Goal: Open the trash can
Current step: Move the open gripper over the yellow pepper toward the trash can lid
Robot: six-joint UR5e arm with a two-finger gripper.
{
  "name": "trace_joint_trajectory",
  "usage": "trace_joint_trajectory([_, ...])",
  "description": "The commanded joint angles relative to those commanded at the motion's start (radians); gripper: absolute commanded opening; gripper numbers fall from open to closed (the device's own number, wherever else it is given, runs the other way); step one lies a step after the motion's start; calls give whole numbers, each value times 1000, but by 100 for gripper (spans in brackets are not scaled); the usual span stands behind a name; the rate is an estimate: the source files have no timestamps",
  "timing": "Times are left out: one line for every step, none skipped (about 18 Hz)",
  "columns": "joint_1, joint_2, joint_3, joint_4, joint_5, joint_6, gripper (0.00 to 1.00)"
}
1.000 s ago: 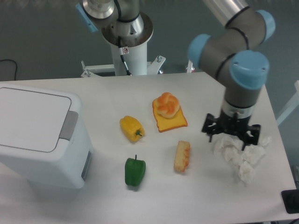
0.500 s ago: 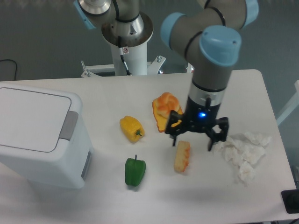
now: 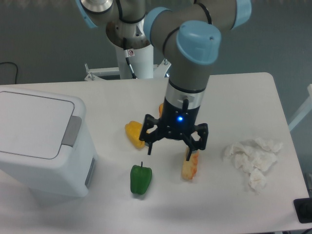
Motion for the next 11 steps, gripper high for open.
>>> trace_joint_trajectory([-5, 2, 0, 0, -3, -5, 100])
trace_joint_trajectory([-12, 11, 0, 0, -8, -5, 100])
trace_joint_trajectory([-17, 14, 0, 0, -9, -9, 100])
trace_joint_trajectory([-20, 15, 0, 0, -12, -14, 100])
trace_joint_trajectory([-25, 15, 2, 0, -23, -18, 100])
trace_joint_trajectory([-28, 21, 0, 0, -28, -28, 100])
trace_joint_trajectory([-28, 25, 2, 0, -35, -38, 100])
trace_joint_trajectory([-28, 25, 2, 0, -46, -49, 100])
trace_joint_trajectory([-28, 26, 0, 0, -54, -64, 100])
trace_joint_trajectory([-29, 28, 0, 0, -55, -81, 100])
trace_joint_trajectory([-38, 28, -2, 0, -55, -107, 100])
